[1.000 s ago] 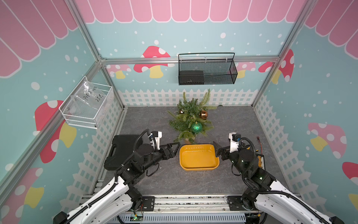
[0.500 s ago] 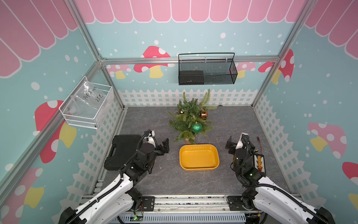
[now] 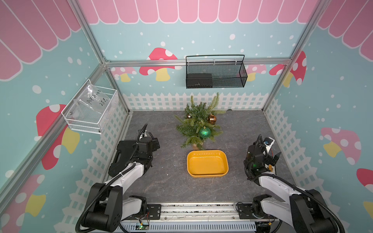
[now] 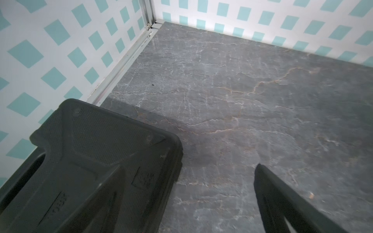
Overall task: Decorate the small christmas tree with ornaments
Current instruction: Reset both arms
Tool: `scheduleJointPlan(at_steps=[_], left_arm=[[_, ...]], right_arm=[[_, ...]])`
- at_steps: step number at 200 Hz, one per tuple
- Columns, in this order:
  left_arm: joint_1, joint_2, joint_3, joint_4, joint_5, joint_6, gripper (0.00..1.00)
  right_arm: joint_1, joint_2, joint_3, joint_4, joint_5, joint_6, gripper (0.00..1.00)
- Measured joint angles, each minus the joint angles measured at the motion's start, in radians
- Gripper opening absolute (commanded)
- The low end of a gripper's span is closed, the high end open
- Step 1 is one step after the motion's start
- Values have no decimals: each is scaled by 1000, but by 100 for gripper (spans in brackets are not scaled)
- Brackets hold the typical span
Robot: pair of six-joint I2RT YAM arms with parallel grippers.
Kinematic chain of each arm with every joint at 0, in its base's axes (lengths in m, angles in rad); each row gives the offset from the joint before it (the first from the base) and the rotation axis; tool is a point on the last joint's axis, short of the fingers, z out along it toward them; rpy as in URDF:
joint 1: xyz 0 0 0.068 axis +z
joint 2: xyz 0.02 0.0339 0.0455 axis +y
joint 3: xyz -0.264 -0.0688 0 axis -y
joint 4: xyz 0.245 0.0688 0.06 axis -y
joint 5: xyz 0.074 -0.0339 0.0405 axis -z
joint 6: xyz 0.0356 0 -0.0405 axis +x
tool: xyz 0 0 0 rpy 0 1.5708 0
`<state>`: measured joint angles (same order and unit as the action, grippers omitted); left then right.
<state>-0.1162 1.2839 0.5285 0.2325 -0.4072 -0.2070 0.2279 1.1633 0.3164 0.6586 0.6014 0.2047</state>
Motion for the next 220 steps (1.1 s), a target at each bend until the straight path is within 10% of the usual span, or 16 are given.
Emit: scheduleJointPlan(at_steps=[92,220], left_arm=[[34,261,-143,531,50,123,100],[35,268,-144,661,55,132,100]], right_arm=[[-149,345,-150,644,-211,-177,96],[-209,367,-128,674,-386,-173,100]])
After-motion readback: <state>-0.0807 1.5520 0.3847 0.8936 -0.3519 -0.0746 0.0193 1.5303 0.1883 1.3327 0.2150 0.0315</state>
